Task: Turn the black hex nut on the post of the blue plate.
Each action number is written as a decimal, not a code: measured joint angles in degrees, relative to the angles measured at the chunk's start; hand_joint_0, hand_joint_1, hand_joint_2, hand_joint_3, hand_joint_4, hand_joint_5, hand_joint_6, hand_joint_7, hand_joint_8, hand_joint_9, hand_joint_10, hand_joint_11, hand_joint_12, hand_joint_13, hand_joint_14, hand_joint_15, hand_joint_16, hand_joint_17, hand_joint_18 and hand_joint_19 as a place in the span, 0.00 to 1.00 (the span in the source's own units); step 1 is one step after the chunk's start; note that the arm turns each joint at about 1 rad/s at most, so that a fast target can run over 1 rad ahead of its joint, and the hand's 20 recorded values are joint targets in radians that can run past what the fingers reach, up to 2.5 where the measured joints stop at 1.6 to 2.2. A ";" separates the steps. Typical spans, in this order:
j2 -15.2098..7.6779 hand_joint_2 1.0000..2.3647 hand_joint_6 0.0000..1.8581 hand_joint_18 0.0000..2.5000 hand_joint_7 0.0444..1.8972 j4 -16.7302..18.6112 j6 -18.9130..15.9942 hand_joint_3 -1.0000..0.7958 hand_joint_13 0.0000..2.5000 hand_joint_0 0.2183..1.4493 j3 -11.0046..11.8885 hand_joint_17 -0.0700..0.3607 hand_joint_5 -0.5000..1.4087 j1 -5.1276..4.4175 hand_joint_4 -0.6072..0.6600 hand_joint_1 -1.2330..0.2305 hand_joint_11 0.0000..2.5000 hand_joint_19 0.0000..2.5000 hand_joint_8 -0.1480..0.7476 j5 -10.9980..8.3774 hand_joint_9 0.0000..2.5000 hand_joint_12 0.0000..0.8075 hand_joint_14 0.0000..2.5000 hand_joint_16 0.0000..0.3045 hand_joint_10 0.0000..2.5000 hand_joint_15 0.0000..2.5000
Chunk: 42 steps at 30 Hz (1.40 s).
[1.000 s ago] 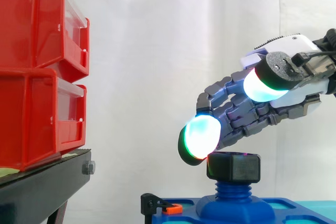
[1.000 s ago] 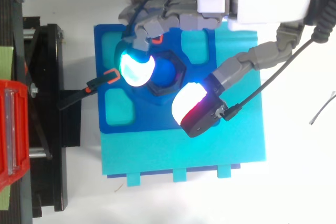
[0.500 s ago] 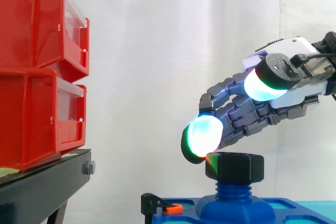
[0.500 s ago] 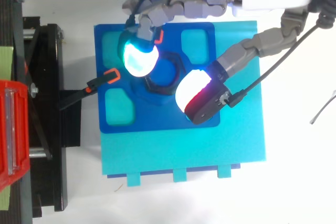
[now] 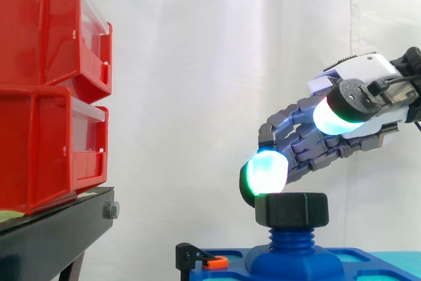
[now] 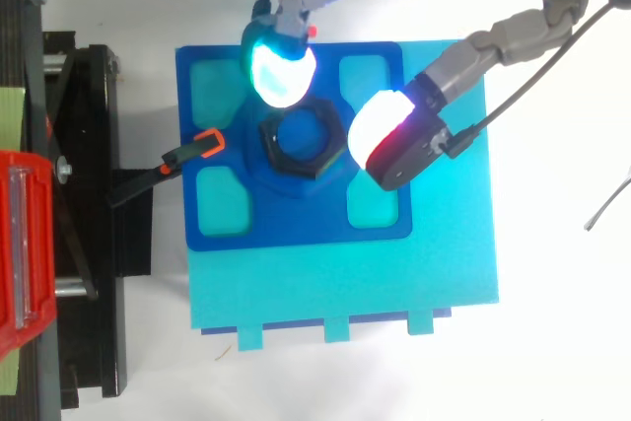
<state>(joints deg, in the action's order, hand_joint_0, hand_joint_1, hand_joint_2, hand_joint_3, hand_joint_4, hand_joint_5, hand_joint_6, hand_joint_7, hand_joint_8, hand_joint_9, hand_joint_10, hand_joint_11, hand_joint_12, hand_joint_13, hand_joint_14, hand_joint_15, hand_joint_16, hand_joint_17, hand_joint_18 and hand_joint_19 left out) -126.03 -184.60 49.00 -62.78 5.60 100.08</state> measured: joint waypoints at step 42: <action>0.08 0.00 0.27 0.00 0.46 -0.12 0.47 0.28 0.00 0.16 4.26 0.40 0.13 0.82 0.61 0.48 0.06 0.00 0.43 1.58 0.04 0.42 0.00 0.15 0.00 0.00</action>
<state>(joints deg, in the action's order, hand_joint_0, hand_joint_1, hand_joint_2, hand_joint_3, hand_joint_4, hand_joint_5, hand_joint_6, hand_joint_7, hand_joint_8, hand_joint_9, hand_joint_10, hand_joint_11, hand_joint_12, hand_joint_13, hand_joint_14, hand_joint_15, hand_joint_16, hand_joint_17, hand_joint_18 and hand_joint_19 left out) -125.96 -184.72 49.47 -58.52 6.41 101.66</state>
